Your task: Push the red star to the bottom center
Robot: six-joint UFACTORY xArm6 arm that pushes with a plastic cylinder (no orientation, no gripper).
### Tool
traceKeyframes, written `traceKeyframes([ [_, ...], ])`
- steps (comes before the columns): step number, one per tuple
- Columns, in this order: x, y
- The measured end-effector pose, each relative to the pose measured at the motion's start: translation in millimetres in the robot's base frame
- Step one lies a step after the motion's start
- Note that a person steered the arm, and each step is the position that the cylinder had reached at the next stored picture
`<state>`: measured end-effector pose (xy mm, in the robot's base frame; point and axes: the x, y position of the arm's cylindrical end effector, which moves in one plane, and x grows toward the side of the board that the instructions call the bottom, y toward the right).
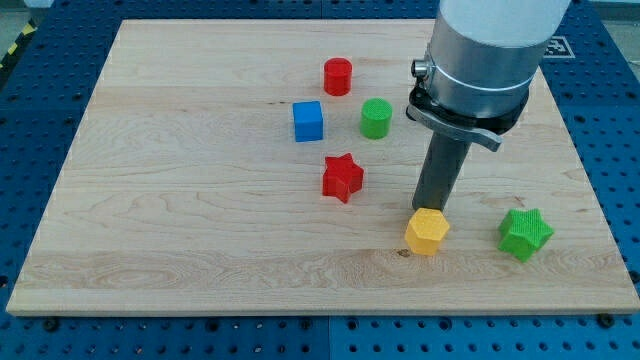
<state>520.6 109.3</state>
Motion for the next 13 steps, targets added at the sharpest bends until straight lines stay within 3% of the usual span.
traceKeyframes([
  [3,0.1,-1.4],
  [5,-75.0,-12.7],
  [6,-103.5,-60.1],
  [8,-88.3,-121.0],
  [13,-44.7,-86.5],
])
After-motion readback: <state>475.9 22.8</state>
